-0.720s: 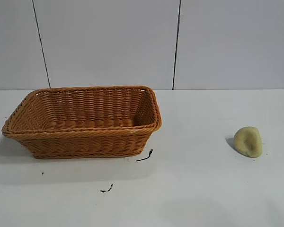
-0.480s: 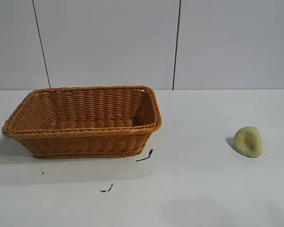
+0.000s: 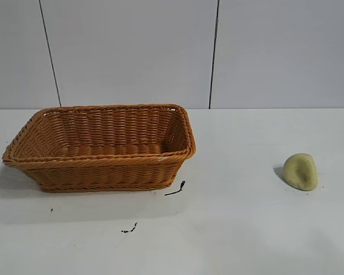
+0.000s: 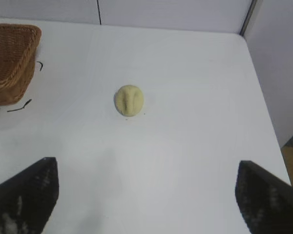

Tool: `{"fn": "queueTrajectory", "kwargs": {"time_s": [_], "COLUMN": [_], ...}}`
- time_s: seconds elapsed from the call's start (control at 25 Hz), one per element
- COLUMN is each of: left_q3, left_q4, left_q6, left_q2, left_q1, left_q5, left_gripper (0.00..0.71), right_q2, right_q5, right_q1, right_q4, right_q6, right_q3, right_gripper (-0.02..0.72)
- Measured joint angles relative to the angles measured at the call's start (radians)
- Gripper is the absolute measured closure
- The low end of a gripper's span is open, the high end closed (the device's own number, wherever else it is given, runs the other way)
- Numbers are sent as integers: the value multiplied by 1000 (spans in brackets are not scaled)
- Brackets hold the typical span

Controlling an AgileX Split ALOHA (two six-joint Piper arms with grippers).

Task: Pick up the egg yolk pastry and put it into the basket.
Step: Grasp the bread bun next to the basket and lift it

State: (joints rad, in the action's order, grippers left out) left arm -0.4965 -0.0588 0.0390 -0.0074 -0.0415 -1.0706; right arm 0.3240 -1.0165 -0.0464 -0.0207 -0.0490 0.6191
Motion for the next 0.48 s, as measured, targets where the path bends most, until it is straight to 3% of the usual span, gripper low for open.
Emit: {"fn": "queueTrajectory", "kwargs": {"time_s": [0.32, 0.48], "left_q3": [0, 0], "left_q4": [0, 0], "left_q6": [0, 0], "left_q2": [0, 0], "left_q1": [0, 0], "left_q5": [0, 0], "left_gripper": [15, 15], "right_q2": [591, 879], "right_q5": [31, 84], "right_q1": [0, 0], "right_q4": [2, 2], "right_q6": [0, 0], "right_q3": [165, 265], "right_gripper": [15, 15]}}
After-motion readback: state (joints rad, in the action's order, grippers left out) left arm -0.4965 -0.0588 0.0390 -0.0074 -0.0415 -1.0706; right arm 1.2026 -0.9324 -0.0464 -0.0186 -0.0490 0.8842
